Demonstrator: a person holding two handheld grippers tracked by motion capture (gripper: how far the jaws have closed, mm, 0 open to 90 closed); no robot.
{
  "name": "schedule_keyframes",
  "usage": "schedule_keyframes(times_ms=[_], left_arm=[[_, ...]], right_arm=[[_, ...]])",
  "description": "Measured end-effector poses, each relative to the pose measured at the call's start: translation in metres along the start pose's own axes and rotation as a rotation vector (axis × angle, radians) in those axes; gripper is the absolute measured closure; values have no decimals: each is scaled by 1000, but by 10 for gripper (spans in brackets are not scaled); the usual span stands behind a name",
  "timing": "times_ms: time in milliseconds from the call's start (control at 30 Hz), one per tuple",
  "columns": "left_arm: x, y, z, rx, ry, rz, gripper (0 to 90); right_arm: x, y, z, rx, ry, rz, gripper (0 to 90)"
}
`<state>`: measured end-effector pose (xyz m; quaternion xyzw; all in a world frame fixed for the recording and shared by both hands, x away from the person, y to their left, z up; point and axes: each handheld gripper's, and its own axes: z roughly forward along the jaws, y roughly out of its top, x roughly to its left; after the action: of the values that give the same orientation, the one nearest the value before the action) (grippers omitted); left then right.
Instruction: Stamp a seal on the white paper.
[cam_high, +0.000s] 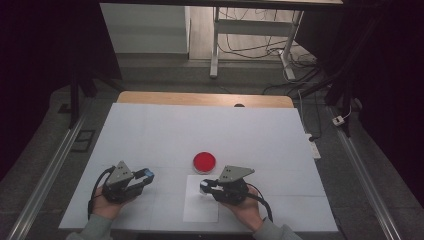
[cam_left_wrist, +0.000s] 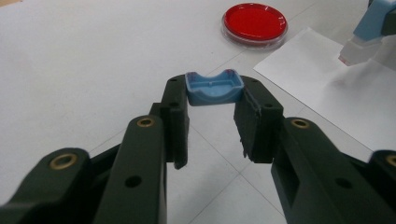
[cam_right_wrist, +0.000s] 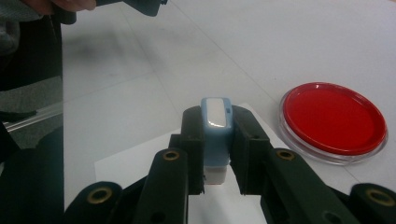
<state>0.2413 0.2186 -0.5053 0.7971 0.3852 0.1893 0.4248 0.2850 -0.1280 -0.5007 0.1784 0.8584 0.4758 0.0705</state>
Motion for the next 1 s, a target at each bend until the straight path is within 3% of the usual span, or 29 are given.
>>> schedule_keyframes(times_ms=[1000], left_arm=[[-1,0,0,1,-1,5,654]], right_arm=[[0,-6,13,22,-19,-9,758]])
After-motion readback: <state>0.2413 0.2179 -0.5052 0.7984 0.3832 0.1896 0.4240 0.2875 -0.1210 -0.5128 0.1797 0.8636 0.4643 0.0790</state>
